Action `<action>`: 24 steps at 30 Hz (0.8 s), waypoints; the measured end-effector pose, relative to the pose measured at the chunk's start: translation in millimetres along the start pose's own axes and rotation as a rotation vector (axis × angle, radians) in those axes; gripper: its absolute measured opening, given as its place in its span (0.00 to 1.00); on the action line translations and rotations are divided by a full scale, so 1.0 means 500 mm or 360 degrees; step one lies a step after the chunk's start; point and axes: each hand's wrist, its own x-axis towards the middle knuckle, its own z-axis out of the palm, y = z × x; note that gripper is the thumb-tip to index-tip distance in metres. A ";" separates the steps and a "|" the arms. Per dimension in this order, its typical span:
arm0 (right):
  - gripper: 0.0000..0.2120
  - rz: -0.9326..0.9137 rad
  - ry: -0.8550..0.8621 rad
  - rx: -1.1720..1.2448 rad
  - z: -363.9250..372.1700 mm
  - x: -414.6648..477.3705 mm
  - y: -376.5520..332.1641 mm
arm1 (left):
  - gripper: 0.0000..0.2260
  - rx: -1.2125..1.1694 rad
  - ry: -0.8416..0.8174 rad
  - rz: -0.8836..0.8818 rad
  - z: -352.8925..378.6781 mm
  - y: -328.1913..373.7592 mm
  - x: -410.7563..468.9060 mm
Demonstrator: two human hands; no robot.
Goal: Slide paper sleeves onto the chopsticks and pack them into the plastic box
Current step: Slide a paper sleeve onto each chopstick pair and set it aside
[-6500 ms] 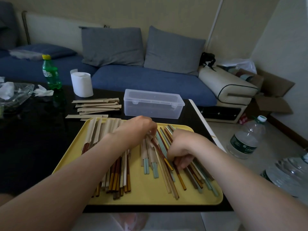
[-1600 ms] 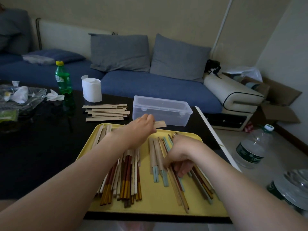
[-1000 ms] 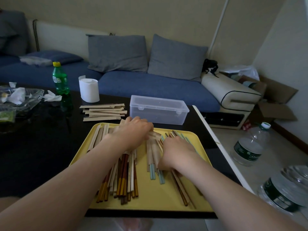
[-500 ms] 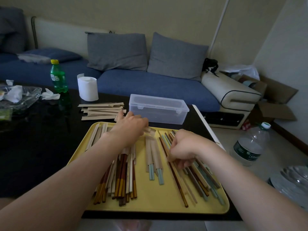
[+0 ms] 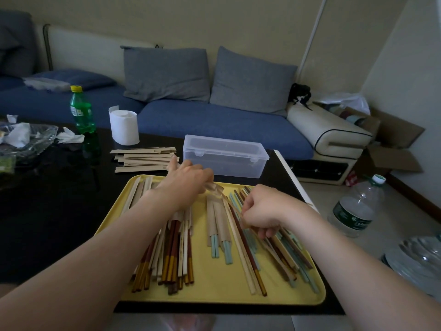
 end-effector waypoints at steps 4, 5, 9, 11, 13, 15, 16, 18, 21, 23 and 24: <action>0.04 -0.0089 0.0035 0.0003 0.000 -0.002 0.008 | 0.14 -0.0054 0.0027 0.0130 0.003 0.001 0.001; 0.04 -0.0138 0.0059 0.0020 -0.001 -0.002 0.011 | 0.14 -0.0061 0.0049 0.0181 0.003 0.001 0.000; 0.06 -0.0262 0.0243 0.0296 -0.001 0.006 0.018 | 0.14 -0.0141 0.0152 0.0371 -0.002 0.013 -0.006; 0.13 -0.0230 0.0411 0.0470 0.002 0.019 0.020 | 0.15 -0.0152 0.0202 0.0377 -0.007 0.025 -0.010; 0.17 -0.0193 0.0468 0.0765 0.006 0.028 0.021 | 0.15 -0.0159 0.0244 0.0315 -0.012 0.038 -0.012; 0.17 -0.0218 0.0373 0.1064 0.009 0.027 0.020 | 0.14 -0.0327 0.0308 0.0212 -0.019 0.050 -0.014; 0.16 -0.0257 0.0354 0.1121 0.009 0.027 0.020 | 0.13 -0.0465 0.0334 0.0163 -0.023 0.055 -0.013; 0.12 -0.0342 0.0392 0.1158 0.007 0.024 0.018 | 0.14 -0.0827 0.0336 0.0065 -0.030 0.056 -0.012; 0.10 -0.0385 0.0439 0.1287 0.006 0.024 0.015 | 0.20 -0.1582 0.0191 -0.0057 -0.045 0.052 -0.013; 0.09 -0.0368 0.0415 0.1377 0.009 0.024 0.013 | 0.18 -0.2046 0.0184 -0.0170 -0.054 0.059 -0.013; 0.08 -0.0356 0.0394 0.1407 0.010 0.025 0.013 | 0.16 -0.2224 0.0197 -0.0249 -0.056 0.065 -0.013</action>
